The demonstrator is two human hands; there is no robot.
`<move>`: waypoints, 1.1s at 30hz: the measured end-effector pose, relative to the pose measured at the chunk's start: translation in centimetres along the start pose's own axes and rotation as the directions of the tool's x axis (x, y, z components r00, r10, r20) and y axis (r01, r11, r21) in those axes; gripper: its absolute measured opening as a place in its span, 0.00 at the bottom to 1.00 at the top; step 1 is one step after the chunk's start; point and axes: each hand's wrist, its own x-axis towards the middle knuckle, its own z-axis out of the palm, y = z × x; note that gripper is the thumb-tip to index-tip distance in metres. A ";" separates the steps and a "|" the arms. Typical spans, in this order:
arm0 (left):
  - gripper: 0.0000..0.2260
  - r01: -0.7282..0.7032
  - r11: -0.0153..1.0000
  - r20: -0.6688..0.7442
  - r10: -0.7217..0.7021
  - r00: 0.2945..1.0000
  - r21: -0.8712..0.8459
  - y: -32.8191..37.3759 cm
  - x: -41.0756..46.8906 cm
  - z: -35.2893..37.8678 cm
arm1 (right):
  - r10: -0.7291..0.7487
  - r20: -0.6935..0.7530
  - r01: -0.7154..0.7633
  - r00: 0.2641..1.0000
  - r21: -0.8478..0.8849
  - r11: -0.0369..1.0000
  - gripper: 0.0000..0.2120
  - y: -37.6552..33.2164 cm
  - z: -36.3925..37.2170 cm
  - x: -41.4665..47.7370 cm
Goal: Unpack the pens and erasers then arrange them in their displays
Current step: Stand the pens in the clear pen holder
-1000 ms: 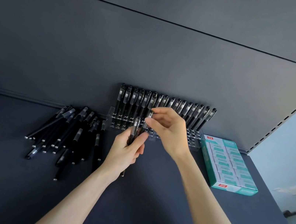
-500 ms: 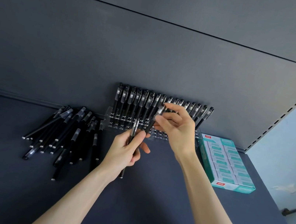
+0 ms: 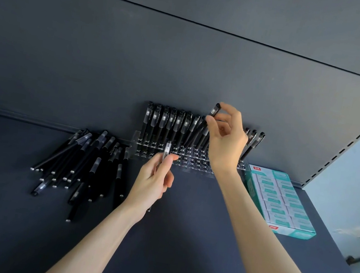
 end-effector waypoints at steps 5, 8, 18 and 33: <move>0.07 0.019 0.998 -0.035 -0.021 0.999 -0.060 0.0 0.2 0.0 | -0.040 0.066 0.044 0.997 -0.062 0.997 0.13 0.9 0.8 -0.5; 0.08 -0.034 0.999 -0.036 0.033 0.999 -0.032 0.1 0.1 0.0 | -0.072 0.109 0.086 0.991 -0.130 0.988 0.12 1.3 1.2 -0.9; 0.07 -0.094 0.996 -0.086 0.092 0.992 -0.011 0.1 0.1 0.0 | -0.050 0.152 0.084 0.987 -0.226 0.970 0.12 1.3 0.2 -2.1; 0.06 -0.173 0.950 -0.146 0.216 0.965 0.261 -0.9 0.2 0.2 | 0.225 0.072 -0.232 0.972 0.118 0.966 0.14 0.1 -3.0 -3.2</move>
